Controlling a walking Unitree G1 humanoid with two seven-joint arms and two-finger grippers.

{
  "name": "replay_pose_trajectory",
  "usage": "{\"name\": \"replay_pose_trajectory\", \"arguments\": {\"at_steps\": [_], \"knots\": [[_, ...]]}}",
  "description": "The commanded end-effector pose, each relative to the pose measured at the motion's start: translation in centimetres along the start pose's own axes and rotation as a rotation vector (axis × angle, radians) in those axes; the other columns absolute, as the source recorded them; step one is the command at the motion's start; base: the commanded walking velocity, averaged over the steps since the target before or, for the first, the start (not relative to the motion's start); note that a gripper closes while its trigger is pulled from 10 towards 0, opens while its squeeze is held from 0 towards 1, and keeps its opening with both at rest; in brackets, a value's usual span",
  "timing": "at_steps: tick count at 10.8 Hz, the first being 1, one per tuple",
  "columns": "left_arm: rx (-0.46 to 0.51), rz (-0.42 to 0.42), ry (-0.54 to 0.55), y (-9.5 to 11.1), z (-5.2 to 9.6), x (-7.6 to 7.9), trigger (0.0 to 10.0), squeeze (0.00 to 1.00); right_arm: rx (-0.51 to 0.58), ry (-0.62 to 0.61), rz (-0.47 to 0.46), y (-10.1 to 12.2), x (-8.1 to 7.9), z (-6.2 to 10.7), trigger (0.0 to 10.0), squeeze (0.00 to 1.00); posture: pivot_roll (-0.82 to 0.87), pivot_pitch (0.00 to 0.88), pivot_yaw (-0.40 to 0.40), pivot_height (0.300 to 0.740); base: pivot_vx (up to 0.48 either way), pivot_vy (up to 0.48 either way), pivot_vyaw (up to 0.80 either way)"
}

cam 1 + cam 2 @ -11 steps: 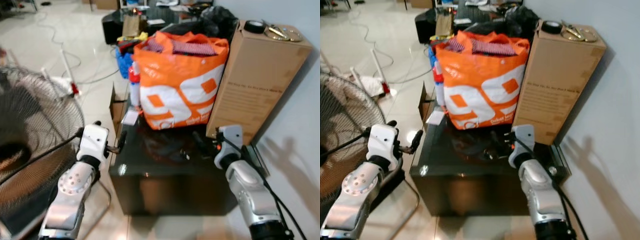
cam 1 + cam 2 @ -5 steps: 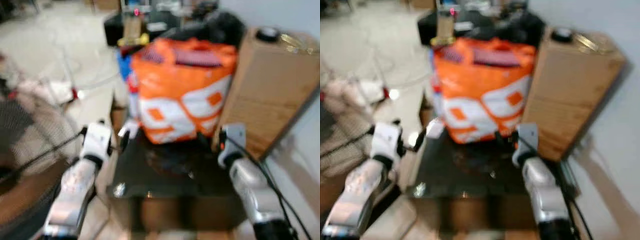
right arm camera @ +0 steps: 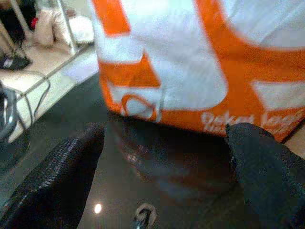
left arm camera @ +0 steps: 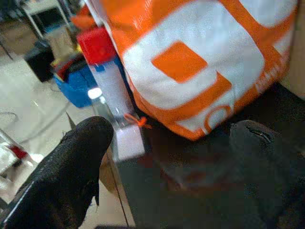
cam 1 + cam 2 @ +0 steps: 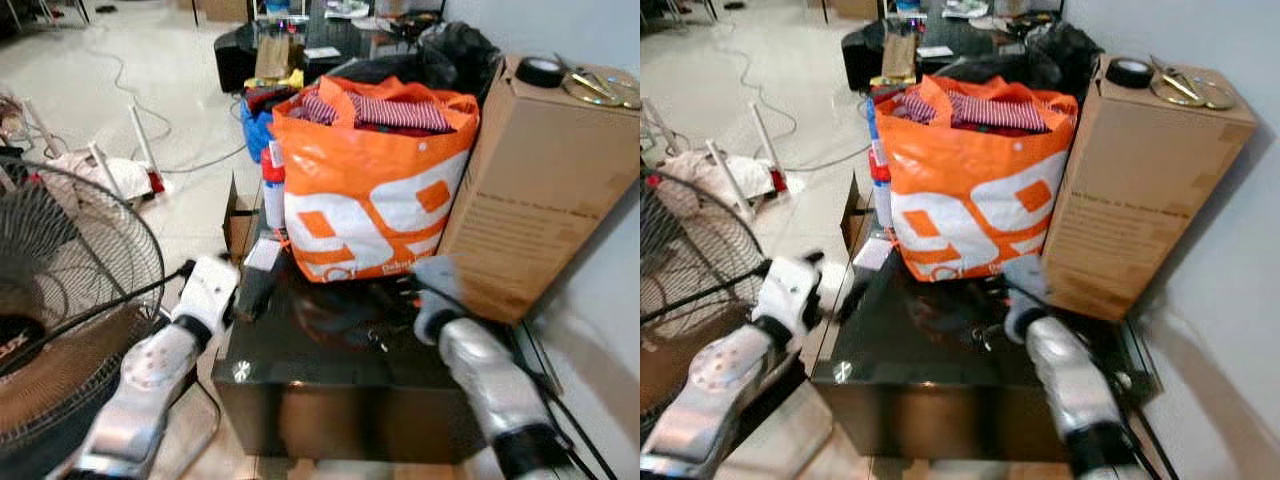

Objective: Hang keys on a hook

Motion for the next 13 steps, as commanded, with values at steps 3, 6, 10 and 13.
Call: {"name": "replay_pose_trajectory", "arguments": {"at_steps": [3,6,10,13], "knots": [[-0.002,-0.022,-0.077,0.1,0.8,0.5,10.0,0.13,-0.112,-0.059,-0.034,-2.0,0.3,-1.8,10.0,0.00,0.00,0.000,-0.021,0.740,0.000,0.000,0.00],[-0.038,-0.019,-0.198,-0.6,2.7,2.1,10.0,0.13,-0.240,-0.103,-0.071,-5.0,0.3,-2.1,10.0,0.00,0.01,0.005,-0.034,0.740,0.000,0.000,0.00],[-0.077,0.013,-0.261,-0.8,5.2,4.0,10.0,0.13,-0.319,-0.044,-0.047,-6.9,0.2,-1.7,10.0,0.00,0.02,0.064,-0.069,0.740,0.000,0.000,0.00],[-0.083,0.017,-0.255,-0.5,5.6,4.2,10.0,0.13,-0.332,-0.069,-0.029,-7.3,0.1,-1.8,10.0,0.00,0.03,0.066,-0.076,0.740,0.000,0.000,0.00]]}}
Point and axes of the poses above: a point about 5 cm out from each wrist's last joint towards the gripper, its own z axis pointing back from the gripper into the wrist, its own y axis along the axis of the wrist's last joint, x = y × z, the point moved 1 cm from there along -z, pointing out of the wrist towards the gripper, and after that the axes turned 14 degrees about -z, right-handed, at the moved point
